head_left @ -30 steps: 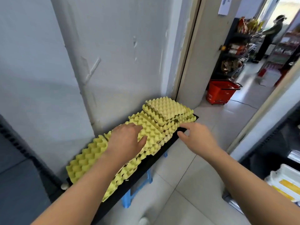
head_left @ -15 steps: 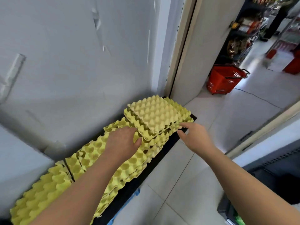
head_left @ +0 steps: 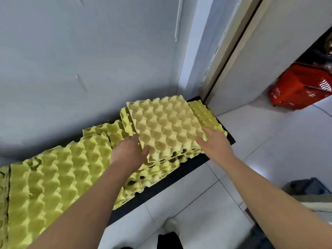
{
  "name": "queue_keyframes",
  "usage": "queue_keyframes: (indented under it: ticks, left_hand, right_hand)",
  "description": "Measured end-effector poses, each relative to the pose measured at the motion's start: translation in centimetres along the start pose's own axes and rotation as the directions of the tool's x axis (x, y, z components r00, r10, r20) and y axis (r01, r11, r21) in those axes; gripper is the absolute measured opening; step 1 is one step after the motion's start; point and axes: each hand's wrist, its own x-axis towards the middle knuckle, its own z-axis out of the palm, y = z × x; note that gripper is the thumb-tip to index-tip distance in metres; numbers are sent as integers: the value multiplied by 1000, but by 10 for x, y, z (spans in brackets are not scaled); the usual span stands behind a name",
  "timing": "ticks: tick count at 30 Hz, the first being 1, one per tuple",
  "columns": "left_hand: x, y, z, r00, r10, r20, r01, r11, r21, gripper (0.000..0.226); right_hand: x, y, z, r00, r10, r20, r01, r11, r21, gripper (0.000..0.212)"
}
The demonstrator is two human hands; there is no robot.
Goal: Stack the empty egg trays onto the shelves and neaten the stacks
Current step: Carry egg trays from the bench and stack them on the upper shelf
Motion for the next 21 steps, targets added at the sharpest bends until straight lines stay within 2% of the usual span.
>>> queue_keyframes:
  ticks: [4, 9, 11, 13, 15, 21]
  left_hand:
    - [32, -3, 41, 989, -134, 68, 136, 990, -24, 68]
    - [55, -13, 83, 947, -266, 181, 292, 948, -130, 97]
    - [57, -15, 91, 939, -273, 209, 314, 930, -193, 101]
    - [58, -16, 96, 943, -268, 197, 311, 920, -238, 102]
    - [59, -17, 98, 949, -265, 173, 306, 909, -282, 104]
    - [56, -14, 90, 936, -304, 178, 351, 857, -378, 108]
  right_hand:
    - [49, 23, 25, 997, 15, 81, -18, 999, 28, 56]
    - [97, 52, 67, 984, 47, 173, -48, 999, 4, 82]
    - [111, 60, 79, 979, 97, 180, -108, 993, 53, 99]
    - [120, 63, 85, 973, 139, 186, -174, 967, 184, 111]
    - [127, 67, 88, 964, 161, 210, -217, 936, 278, 114]
    - [129, 71, 88, 965, 161, 205, -226, 911, 347, 116]
